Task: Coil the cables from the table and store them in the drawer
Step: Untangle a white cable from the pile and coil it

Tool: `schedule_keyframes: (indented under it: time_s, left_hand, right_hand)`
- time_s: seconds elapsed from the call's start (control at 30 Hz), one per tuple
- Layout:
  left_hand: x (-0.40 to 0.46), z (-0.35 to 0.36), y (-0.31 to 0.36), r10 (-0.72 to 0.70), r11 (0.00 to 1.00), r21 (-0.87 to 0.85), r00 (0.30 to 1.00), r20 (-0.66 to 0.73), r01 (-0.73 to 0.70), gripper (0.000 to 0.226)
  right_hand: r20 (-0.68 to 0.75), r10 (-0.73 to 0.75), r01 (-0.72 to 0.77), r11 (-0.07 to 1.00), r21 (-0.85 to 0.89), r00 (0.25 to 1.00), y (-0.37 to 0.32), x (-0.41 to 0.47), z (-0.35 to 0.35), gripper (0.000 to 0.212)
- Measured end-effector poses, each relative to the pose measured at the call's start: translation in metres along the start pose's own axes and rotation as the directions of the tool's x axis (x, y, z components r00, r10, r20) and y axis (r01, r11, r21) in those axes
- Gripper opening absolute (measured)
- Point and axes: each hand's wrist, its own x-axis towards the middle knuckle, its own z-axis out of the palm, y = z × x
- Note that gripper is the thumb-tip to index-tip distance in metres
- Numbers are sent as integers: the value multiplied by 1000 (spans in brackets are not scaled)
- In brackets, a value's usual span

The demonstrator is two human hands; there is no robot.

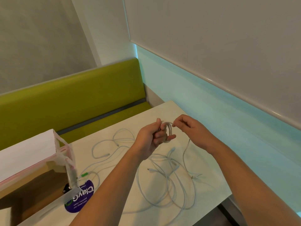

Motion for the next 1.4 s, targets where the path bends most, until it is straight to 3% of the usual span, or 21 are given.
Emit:
schedule_keyframes:
  time_s: [0.13,0.23,0.37,0.47,0.57,0.7,0.8,0.87,0.93,1.0,1.07,1.23,1.4]
  left_hand:
    - [0,2,-2,3,965,-262,1000,15,1,37]
    - [2,2,-1,19,939,-344,1000,3,-16,35]
    - [5,3,3,106,949,-284,986,-125,-138,37]
    - [12,1,7,235,942,-182,943,-236,-280,38]
    - [16,0,8,284,935,-121,907,-312,-334,37]
    - [17,3,5,345,938,98,860,-376,-333,36]
    - [16,2,-2,418,884,356,851,-319,-302,38]
    - [15,-1,-9,454,772,586,859,-238,-245,38]
    - [14,-7,-14,439,596,786,886,-149,-164,37]
    - [11,-14,-16,378,459,883,921,-89,-103,36]
    - [8,-17,-18,320,426,902,944,-77,-71,33]
    - [5,-15,-13,292,607,791,948,-123,-85,40]
    - [3,-5,-3,169,841,539,968,-185,-44,41]
  right_hand:
    - [-59,23,-19,997,70,998,10,0,9,24]
    - [-74,93,-84,990,117,993,15,-1,17,31]
    - [-24,170,-165,975,150,985,21,-2,25,30]
    - [-7,150,-150,988,-40,989,24,-5,28,33]
    - [66,140,-127,975,-180,988,20,-8,30,33]
    - [141,144,-95,946,-310,979,8,-10,30,34]
    - [183,141,-63,923,-380,973,0,-11,26,36]
    - [186,142,-58,915,-399,972,-5,-12,22,39]
    - [158,120,-53,925,-375,980,-8,-13,18,41]
    - [127,86,-40,944,-327,988,-10,-12,13,39]
    - [107,73,-41,961,-273,992,-11,-10,7,35]
    - [92,89,-78,990,-120,992,-8,-7,1,32]
    - [116,102,-91,991,-101,988,-1,-7,6,30]
